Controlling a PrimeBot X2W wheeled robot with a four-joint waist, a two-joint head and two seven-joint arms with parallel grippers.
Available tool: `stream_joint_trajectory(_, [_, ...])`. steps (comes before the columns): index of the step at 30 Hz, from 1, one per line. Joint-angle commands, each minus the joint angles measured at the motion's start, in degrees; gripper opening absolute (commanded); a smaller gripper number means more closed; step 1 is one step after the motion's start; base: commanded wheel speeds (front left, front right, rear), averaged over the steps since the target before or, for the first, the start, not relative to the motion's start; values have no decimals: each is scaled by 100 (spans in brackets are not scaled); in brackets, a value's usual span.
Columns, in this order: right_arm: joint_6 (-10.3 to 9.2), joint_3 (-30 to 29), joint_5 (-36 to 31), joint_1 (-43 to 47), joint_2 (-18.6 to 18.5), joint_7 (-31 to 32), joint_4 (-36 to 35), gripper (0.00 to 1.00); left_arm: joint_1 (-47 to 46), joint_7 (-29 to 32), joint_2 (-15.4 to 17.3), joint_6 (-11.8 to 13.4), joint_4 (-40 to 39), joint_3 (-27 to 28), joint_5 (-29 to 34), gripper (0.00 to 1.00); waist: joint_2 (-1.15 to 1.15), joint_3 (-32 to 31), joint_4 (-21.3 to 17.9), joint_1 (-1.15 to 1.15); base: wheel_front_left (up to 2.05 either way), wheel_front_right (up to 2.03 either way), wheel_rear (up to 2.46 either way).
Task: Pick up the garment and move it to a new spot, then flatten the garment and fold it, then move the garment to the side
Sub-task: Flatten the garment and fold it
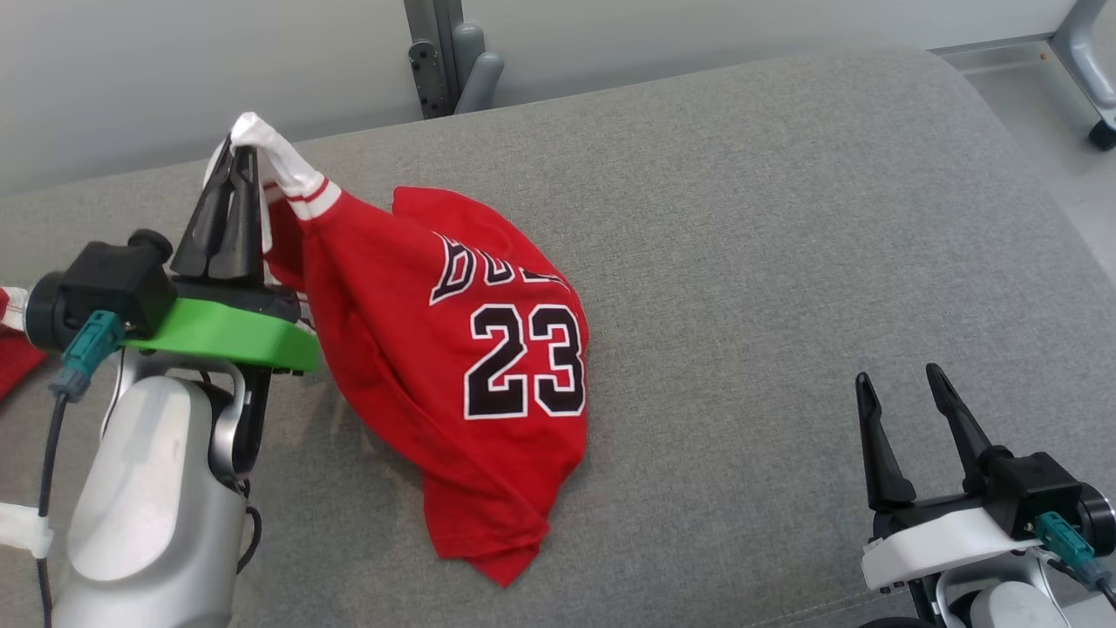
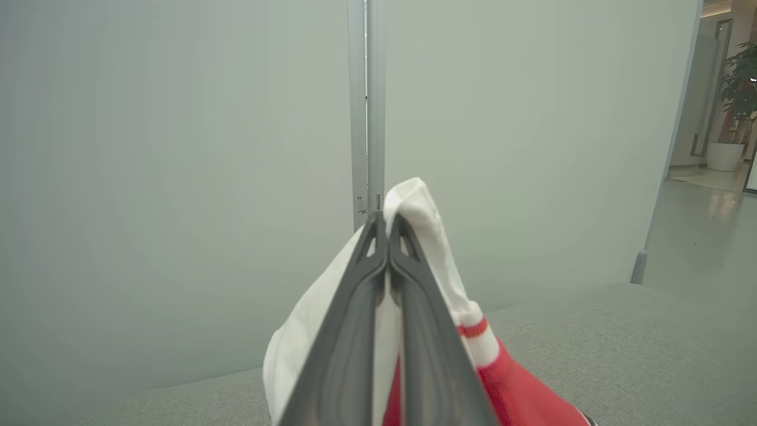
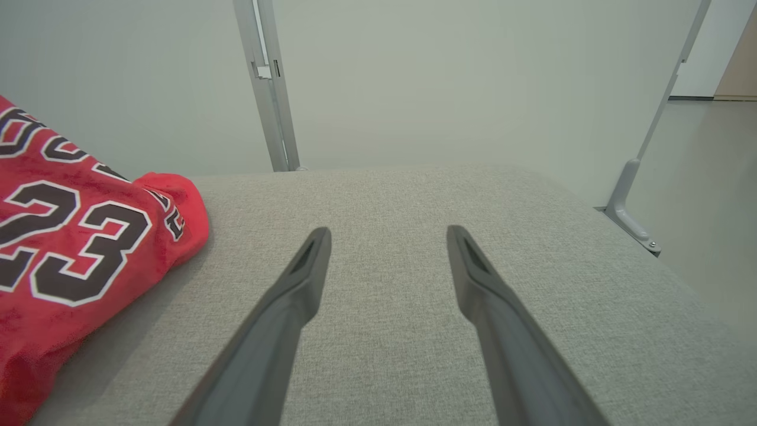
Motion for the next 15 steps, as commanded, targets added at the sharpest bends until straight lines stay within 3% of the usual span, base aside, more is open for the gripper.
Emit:
stream_joint_trajectory(1, [-4,2,9,-28,-18,-18,15,100,-131,-17,42,-31,-86,47,83,0,0,-19,4,0,0,0,0])
stream_joint_trajectory(15, [-4,44,39,59,-90,-18,50,100,-1312,-19,249,-183,-316,177,443,0,0,-207,-34,0,0,0,0])
